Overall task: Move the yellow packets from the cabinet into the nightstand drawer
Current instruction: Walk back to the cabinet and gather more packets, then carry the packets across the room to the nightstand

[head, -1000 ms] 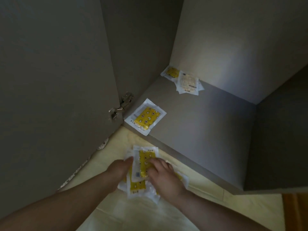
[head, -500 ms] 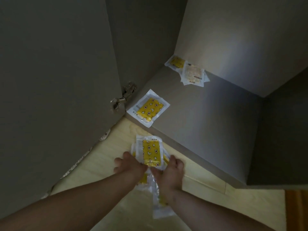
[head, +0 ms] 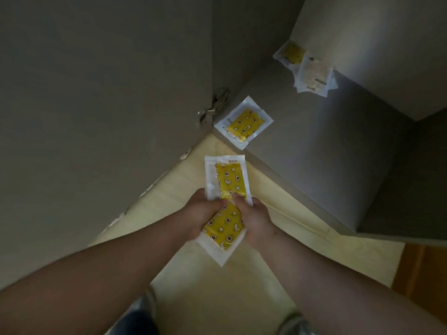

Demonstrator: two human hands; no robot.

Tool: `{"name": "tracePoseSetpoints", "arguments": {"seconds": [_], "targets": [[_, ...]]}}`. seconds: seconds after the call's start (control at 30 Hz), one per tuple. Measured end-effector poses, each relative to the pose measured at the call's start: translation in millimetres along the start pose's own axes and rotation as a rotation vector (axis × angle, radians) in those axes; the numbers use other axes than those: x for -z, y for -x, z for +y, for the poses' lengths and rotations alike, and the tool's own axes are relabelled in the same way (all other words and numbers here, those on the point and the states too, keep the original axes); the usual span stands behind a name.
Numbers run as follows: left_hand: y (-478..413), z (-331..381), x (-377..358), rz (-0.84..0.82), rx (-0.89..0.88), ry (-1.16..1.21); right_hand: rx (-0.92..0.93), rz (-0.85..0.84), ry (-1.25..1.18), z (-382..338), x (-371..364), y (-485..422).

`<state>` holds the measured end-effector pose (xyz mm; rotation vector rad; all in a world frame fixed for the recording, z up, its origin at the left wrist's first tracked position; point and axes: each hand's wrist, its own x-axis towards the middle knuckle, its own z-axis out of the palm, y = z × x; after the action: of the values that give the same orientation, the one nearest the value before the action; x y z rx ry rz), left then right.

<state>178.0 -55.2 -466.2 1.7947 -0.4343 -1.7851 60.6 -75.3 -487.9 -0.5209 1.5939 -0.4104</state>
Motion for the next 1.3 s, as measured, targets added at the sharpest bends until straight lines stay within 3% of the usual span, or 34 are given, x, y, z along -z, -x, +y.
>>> {"name": "tracePoseSetpoints", "arguments": {"seconds": [0.13, 0.3, 0.7, 0.97, 1.17, 1.3], "targets": [[80, 22, -2, 0.032, 0.006, 0.003, -0.046, -0.068, -0.069, -26, 11, 83], [204, 70, -9, 0.089, -0.006, 0.006, -0.044, -0.097, 0.021, -72, 26, 203], [514, 136, 10, 0.247, -0.084, 0.46, 0.113, -0.401, 0.263, -161, 17, 493], [692, 75, 87, 0.529, -0.213, 0.66, 0.285, -0.715, 0.552, -116, -67, 660], [841, -8, 163, 0.852, -0.298, 0.8, 0.359, -0.997, 0.691, -34, -159, 808], [951, -61, 201, 0.947, -0.414, 0.885, 0.367, -1.188, 0.698, 22, -208, 906]]}}
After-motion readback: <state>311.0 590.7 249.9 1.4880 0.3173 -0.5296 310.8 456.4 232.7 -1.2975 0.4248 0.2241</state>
